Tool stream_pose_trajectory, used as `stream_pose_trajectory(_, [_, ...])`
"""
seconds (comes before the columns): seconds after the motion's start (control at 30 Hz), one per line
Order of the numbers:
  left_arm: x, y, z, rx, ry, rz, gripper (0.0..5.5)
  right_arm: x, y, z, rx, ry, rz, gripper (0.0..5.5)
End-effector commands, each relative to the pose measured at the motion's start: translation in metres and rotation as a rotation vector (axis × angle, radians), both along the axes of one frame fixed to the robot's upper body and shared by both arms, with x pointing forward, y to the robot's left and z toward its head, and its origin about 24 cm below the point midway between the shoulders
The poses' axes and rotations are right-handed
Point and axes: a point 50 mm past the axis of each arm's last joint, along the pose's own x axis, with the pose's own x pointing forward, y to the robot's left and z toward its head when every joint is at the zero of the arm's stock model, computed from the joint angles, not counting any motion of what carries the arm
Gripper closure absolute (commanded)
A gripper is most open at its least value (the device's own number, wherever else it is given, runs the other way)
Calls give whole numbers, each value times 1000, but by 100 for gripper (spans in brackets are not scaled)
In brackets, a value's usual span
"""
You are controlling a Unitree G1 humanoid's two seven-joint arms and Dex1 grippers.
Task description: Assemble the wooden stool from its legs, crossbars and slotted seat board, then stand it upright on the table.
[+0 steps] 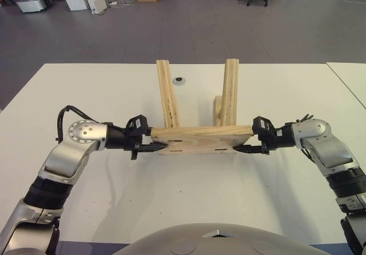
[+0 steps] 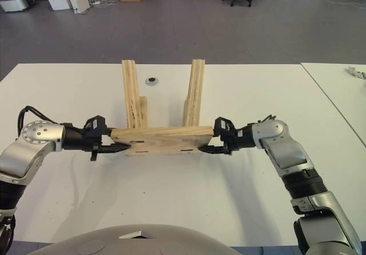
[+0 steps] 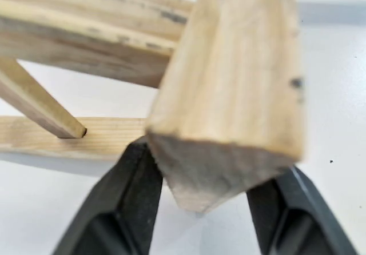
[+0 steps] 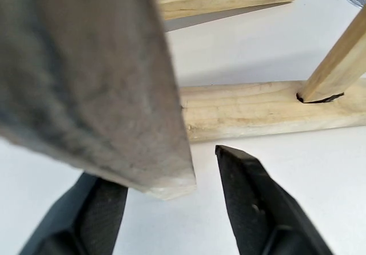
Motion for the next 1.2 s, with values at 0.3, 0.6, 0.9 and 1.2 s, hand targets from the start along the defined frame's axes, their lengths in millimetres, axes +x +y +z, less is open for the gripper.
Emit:
stream_pose_trajectory(0.3, [6, -11, 10, -161, 15, -43, 401, 11, 12, 40, 156, -45, 71, 374])
stream_pose_trajectory(0.6, [14, -8, 175, -637, 455, -218, 409, 5, 25, 229, 586, 504, 351, 374])
stream_pose_trajectory(0.9, [-8, 30, 149, -523, 1085, -65, 419, 3, 37, 231, 534, 1097, 373, 411])
stream_pose_trajectory(1.2, [-1, 22, 91, -432, 1319, 86, 419, -5, 12, 166, 609, 1424, 143, 417])
